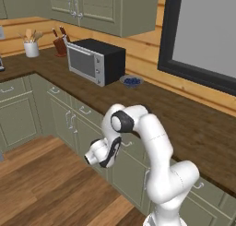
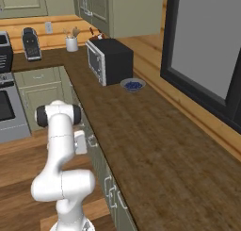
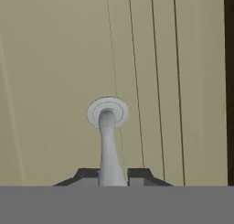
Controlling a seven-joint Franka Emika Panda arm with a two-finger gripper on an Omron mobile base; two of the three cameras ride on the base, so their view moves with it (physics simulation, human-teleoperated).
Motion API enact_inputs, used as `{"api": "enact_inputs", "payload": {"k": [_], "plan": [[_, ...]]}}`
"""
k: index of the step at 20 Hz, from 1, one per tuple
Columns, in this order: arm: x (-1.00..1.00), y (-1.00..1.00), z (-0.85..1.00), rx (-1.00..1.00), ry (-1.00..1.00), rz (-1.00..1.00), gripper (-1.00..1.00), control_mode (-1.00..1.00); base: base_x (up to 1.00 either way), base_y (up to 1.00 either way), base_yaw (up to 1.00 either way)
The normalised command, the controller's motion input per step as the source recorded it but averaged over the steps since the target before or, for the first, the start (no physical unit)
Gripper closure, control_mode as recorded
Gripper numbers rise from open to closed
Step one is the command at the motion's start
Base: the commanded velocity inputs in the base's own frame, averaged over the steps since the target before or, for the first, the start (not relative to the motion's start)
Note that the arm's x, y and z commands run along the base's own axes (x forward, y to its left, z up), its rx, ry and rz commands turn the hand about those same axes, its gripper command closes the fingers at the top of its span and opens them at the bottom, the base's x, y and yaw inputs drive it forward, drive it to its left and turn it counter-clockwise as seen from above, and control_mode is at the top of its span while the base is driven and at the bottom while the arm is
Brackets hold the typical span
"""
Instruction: Take a straw from the drawer in front and place it inside the glass cup on the dining counter.
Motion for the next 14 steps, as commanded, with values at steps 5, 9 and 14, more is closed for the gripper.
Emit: {"api": "enact_inputs", "payload": {"k": [5, 9, 14], "plan": [[-0.85, 0.46, 0.01, 0.06, 0.0, 0.0, 1.0, -1.0, 0.0, 0.0, 0.0], [-0.92, 0.69, 0.07, 0.06, 0.0, 0.0, 1.0, -1.0, 0.0, 0.0, 0.0], [-0.83, 0.87, 0.15, 0.06, 0.03, 0.01, 1.0, -1.0, 0.0, 0.0, 0.0]]}}
